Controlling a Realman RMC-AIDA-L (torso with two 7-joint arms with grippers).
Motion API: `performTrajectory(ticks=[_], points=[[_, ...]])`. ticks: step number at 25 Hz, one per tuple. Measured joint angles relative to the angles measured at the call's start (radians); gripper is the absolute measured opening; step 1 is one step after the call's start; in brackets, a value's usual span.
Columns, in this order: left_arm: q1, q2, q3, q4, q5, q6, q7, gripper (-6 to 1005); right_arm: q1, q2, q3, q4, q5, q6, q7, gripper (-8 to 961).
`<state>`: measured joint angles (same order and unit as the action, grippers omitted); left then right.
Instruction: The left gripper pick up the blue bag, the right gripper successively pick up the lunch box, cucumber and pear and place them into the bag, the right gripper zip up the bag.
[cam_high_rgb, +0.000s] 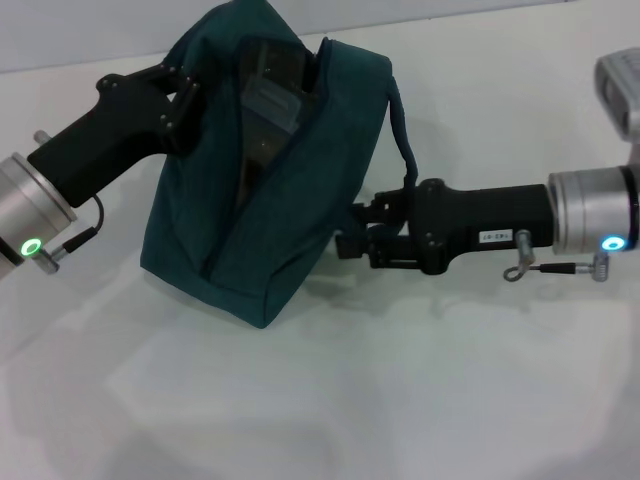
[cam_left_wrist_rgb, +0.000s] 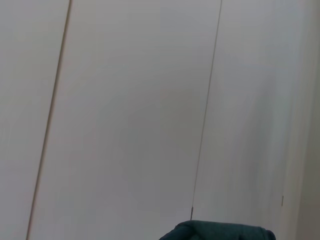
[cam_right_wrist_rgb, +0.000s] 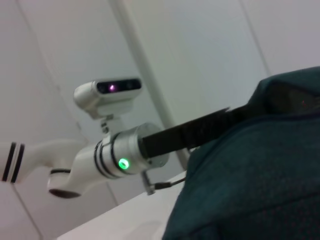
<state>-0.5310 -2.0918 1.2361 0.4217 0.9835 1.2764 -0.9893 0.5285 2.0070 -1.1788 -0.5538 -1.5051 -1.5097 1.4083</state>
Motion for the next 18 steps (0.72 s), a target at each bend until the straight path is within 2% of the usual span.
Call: performTrajectory(ticks=[7, 13, 18], points=[[-0.001, 0.0, -0.002, 0.0, -0.003, 0.001, 0.001, 59, 0.031, 0.006, -0.014, 0.01, -0.021, 0.004, 0.003, 395], [0.017, -0.003, -0.006, -0.004, -0.013, 0.002, 0.04, 60, 0.005, 0.006, -0.001, 0.01, 0.004, 0.046, -0.029, 367], [0.028, -0.004, -0.006, -0.055, -0.088, 0.007, 0.092, 60, -0.033, 0.009, 0.001, 0.009, 0.094, 0.051, -0.103, 190]])
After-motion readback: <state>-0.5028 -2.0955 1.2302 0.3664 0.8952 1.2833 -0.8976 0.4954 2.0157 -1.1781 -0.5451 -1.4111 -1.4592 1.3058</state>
